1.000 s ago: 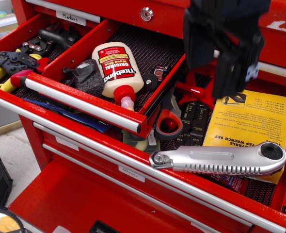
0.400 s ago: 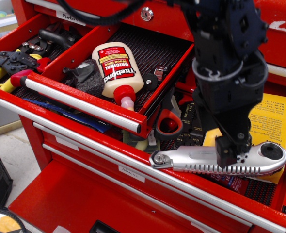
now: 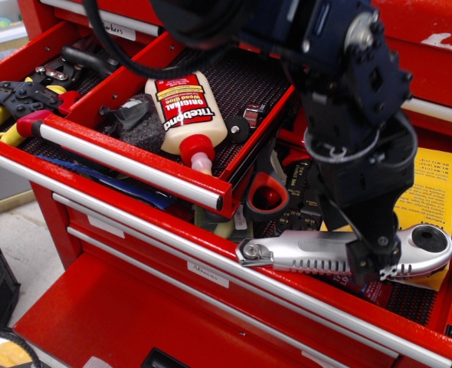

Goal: Pick up box cutter and put into drawer

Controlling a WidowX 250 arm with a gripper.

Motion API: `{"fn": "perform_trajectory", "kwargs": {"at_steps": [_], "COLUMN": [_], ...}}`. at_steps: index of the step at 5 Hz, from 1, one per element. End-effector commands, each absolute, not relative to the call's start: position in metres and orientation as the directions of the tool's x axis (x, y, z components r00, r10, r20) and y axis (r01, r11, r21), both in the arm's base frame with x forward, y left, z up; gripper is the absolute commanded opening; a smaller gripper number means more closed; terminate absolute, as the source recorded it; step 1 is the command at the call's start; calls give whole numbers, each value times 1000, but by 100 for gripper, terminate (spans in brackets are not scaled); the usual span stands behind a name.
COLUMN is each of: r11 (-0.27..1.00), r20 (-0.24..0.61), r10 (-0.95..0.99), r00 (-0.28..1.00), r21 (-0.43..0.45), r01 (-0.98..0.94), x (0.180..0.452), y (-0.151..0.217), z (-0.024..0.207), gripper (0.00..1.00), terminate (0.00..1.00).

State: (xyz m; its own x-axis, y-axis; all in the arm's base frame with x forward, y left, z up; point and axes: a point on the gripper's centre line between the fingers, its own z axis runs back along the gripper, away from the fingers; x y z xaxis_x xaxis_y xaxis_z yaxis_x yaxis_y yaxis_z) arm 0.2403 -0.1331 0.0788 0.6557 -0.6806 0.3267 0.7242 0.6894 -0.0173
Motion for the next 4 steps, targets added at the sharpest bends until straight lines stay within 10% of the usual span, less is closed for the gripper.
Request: {"fn": "perform_trajectory", "kwargs": {"at_steps": [1,3,4], "r11": [669,687,701], "r20": [378,400,356], "r10": [-694,-677,-672], "r00": [613,618,649], "r21": [24,41,23], "r01": [743,725,713], "x": [240,240,242], "y": [-132,-137,-136], "z": [71,57,73], "gripper": [100,100,0], "terminate": [0,0,0]}}
